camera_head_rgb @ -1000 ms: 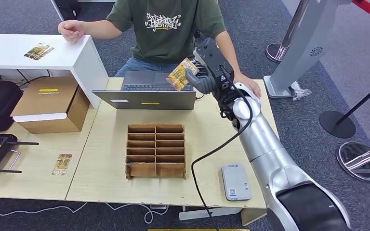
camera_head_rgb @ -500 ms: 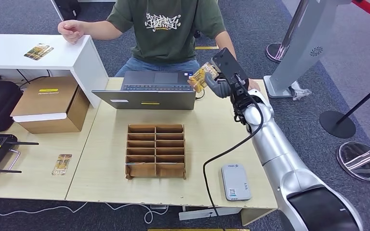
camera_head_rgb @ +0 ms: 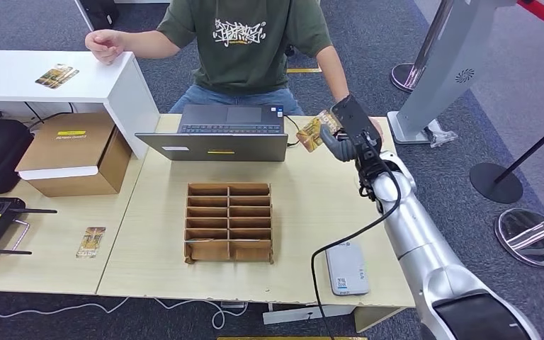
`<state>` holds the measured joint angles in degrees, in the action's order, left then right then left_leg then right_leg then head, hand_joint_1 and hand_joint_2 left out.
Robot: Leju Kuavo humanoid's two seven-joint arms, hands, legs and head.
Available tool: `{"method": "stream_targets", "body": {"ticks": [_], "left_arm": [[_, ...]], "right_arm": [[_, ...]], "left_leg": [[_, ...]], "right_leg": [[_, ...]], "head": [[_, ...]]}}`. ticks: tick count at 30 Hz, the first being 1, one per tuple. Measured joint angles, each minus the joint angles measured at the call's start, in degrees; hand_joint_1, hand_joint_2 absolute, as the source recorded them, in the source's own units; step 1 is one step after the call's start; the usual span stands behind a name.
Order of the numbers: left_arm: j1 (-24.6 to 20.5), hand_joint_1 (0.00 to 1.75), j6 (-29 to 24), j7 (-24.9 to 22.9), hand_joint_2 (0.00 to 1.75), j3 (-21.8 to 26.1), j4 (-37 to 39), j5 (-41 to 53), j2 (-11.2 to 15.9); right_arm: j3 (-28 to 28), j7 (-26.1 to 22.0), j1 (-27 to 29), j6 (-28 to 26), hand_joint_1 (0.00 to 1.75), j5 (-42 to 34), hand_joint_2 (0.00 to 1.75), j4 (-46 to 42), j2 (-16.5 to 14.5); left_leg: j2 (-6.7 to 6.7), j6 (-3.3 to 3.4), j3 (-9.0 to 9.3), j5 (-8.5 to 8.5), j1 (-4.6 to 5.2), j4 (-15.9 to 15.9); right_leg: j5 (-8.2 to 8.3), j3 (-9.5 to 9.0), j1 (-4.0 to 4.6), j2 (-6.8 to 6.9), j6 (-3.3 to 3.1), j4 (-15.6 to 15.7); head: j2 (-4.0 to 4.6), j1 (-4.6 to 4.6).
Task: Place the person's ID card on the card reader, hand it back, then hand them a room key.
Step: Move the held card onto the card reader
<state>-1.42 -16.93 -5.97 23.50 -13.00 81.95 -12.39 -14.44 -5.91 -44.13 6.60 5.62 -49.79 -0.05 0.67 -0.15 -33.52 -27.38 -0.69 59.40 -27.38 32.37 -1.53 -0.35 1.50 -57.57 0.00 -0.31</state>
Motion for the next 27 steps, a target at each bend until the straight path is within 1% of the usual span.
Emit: {"method": "stream_targets", "body": {"ticks": [6, 15, 27], "left_arm": [[0.2, 0.0, -0.6, 0.1, 0.0, 0.7, 0.0, -0.8, 0.0], [0.4, 0.0, -1.3, 0.3, 0.0, 2.1, 0.0, -1.5, 0.0], [0.9, 0.0, -1.8, 0.4, 0.0, 3.3, 0.0, -1.5, -0.1]], "right_arm": [[1.7, -0.7, 2.0, -0.5, 1.75, 1.2, 1.75, -1.2, 0.9], [4.5, -0.9, 6.9, -1.4, 1.75, 2.7, 1.75, -5.5, 2.7], [9.4, -0.4, 17.3, -2.7, 1.75, 1.1, 1.75, -13.6, 3.9]], "left_leg": [[0.01, 0.0, 0.0, 0.0, 0.0, 0.0], [0.01, 0.0, 0.0, -0.01, 0.0, 0.0], [0.01, -0.01, -0.01, -0.03, 0.0, 0.0]], "right_leg": [[0.0, 0.0, 0.0, 0.01, 0.0, 0.0], [0.0, 0.0, 0.0, 0.01, 0.0, 0.0], [-0.01, 0.01, 0.0, 0.01, 0.0, 0.0]], "head": [[0.0, 0.01], [0.0, 0.0], [0.0, 0.01]]}}
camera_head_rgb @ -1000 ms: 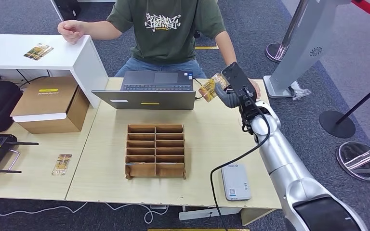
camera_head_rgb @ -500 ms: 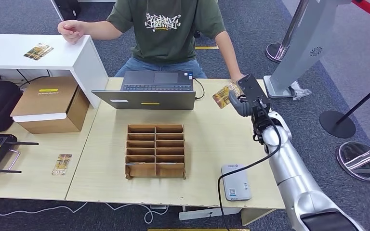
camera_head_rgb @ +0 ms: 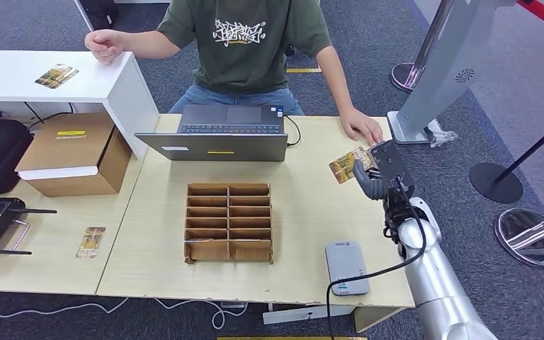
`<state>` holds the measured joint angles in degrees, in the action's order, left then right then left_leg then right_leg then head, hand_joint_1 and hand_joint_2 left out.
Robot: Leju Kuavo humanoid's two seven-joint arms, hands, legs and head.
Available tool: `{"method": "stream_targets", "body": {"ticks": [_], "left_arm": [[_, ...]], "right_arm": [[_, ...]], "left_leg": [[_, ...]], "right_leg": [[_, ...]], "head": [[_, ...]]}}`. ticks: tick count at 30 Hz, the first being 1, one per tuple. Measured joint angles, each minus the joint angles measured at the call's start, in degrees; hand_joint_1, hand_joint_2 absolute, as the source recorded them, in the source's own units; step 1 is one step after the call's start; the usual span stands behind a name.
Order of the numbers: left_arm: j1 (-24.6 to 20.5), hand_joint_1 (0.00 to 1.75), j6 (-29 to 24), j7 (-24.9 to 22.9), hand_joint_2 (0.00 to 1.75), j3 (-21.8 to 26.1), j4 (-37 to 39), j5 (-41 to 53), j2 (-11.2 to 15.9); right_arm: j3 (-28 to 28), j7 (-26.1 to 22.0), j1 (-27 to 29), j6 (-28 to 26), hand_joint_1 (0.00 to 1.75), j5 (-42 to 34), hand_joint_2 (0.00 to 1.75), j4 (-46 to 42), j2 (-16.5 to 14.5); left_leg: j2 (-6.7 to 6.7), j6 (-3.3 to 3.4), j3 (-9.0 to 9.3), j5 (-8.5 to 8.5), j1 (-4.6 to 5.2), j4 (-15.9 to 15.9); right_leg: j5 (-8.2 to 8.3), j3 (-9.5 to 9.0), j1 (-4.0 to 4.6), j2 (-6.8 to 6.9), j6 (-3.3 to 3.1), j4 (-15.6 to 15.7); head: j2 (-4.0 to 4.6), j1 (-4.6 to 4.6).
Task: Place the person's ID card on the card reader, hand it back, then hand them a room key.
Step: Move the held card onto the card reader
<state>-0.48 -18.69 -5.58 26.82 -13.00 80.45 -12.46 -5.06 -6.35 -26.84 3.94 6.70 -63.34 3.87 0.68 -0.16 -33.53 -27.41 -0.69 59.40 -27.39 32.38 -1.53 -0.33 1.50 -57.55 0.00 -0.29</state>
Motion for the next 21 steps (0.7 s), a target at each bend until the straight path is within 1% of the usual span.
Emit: {"method": "stream_targets", "body": {"ticks": [13, 21], "left_arm": [[0.1, 0.0, 0.1, -0.1, 0.0, 1.2, 0.0, 0.0, 0.0], [0.1, 0.0, 0.3, -0.1, 0.0, 2.2, 0.0, -0.1, -0.1]], "right_arm": [[4.9, 1.7, 11.4, -1.9, 1.75, -1.1, 1.75, -9.8, 0.0], [6.6, 2.4, 16.4, -3.0, 1.75, -0.5, 1.75, -14.6, -1.3]], "left_leg": [[0.02, 0.02, -0.02, -0.01, 0.0, 0.0], [0.01, 0.02, -0.01, -0.02, 0.0, 0.0]], "right_leg": [[-0.01, -0.01, 0.0, 0.03, 0.0, 0.0], [-0.02, 0.0, 0.0, 0.03, 0.01, 0.0]], "head": [[0.0, -0.01], [0.0, 0.0]]}}
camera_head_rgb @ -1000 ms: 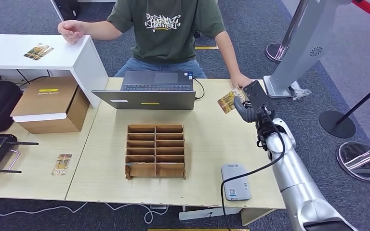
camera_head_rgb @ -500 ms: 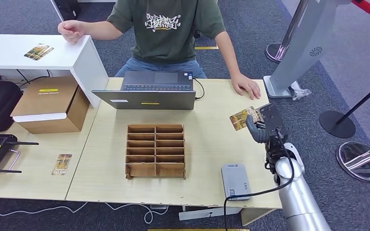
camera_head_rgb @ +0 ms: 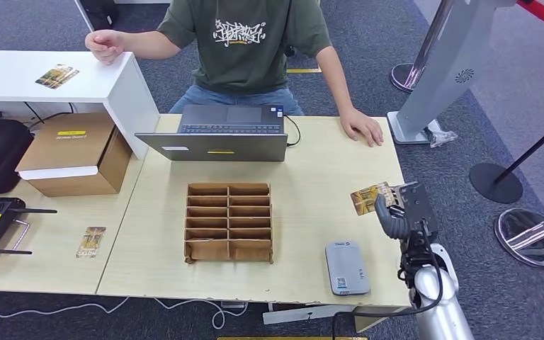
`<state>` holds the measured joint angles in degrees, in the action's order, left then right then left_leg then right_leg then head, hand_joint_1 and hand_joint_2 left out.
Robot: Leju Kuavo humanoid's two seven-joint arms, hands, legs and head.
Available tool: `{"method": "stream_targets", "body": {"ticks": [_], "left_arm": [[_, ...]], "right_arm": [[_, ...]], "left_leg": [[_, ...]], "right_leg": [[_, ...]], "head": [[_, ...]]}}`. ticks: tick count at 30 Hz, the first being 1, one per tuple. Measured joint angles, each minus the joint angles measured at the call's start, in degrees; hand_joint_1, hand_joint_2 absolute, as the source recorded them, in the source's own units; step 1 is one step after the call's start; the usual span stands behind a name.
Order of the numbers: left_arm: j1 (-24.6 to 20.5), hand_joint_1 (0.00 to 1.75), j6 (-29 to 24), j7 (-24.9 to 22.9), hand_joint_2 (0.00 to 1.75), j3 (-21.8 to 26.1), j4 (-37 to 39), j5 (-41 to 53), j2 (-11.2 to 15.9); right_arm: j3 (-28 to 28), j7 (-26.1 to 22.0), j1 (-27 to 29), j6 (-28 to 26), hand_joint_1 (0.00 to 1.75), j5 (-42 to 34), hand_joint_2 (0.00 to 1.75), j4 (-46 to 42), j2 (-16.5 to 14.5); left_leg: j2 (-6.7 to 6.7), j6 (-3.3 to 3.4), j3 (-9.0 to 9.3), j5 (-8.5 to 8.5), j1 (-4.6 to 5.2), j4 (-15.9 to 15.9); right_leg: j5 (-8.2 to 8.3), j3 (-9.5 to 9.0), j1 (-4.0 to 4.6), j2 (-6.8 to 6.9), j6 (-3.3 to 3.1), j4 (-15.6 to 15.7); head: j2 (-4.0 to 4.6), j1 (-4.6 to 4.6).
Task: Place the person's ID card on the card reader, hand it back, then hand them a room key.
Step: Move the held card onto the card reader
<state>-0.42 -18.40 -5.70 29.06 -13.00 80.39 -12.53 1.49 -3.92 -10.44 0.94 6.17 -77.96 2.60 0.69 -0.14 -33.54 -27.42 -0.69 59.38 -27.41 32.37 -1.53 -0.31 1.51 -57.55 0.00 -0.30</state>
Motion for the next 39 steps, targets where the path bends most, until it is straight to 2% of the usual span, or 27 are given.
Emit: {"method": "stream_targets", "body": {"ticks": [14, 39], "left_arm": [[0.0, 0.0, 0.1, 0.0, 0.0, 0.6, 0.0, 0.0, 0.0], [0.3, 0.0, -0.4, 1.0, 0.0, 4.9, 0.0, -3.3, -0.3]], "right_arm": [[2.3, 0.2, 4.5, 0.0, 1.75, -0.3, 1.75, -3.2, -2.0], [4.1, 1.4, 11.2, 0.1, 1.75, 2.4, 1.75, -4.2, -5.4]], "left_leg": [[-0.01, 0.0, 0.0, 0.0, 0.0, 0.0], [-0.01, 0.0, -0.01, 0.0, 0.0, 0.0]], "right_leg": [[0.0, 0.0, 0.0, -0.01, 0.0, 0.0], [-0.01, 0.0, 0.0, 0.0, 0.0, 0.0]], "head": [[0.0, -0.01], [0.0, -0.01]]}}
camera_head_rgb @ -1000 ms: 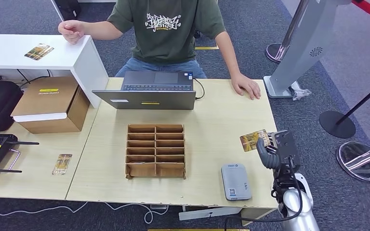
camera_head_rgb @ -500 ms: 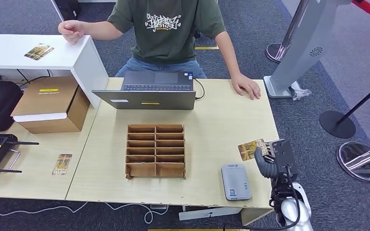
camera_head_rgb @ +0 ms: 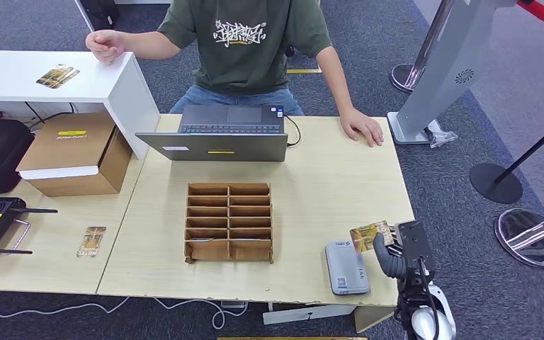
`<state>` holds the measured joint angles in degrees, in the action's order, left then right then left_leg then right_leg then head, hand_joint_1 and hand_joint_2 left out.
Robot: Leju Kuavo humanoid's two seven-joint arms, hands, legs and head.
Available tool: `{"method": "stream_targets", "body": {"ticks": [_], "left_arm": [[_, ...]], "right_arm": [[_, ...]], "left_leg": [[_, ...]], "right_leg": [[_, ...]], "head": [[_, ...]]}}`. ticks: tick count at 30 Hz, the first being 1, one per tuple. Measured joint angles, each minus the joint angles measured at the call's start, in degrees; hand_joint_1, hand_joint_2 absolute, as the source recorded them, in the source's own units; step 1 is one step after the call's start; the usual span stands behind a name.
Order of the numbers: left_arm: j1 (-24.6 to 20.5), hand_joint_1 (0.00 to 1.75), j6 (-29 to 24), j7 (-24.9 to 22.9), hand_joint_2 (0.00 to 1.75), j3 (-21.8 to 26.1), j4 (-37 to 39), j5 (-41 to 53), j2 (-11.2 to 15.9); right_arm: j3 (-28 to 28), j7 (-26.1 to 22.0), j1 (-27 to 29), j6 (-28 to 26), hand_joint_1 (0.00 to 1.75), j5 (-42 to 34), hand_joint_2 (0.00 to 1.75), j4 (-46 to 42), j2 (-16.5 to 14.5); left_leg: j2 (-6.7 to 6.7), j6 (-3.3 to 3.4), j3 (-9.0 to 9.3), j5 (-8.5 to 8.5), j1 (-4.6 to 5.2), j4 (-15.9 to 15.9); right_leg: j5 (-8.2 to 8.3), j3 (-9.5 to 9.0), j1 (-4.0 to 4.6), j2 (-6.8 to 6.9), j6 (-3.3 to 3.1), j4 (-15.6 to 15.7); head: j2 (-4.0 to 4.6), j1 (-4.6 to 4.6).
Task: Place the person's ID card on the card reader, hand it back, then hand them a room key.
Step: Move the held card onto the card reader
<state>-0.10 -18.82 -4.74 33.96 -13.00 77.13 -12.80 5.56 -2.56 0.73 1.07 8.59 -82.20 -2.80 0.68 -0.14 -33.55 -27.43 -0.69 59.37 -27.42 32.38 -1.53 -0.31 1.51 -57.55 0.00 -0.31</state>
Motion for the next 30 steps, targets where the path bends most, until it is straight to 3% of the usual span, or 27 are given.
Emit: {"method": "stream_targets", "body": {"ticks": [30], "left_arm": [[0.1, 0.0, 0.0, -0.2, 0.0, 1.5, 0.0, -0.4, -0.3]], "right_arm": [[2.4, 0.0, 4.6, -0.1, 1.75, -2.1, 1.75, 0.0, -3.0]], "left_leg": [[0.0, 0.0, -0.01, -0.01, 0.0, 0.0]], "right_leg": [[-0.01, 0.01, 0.0, 0.0, 0.0, 0.0]], "head": [[0.0, 0.0]]}}
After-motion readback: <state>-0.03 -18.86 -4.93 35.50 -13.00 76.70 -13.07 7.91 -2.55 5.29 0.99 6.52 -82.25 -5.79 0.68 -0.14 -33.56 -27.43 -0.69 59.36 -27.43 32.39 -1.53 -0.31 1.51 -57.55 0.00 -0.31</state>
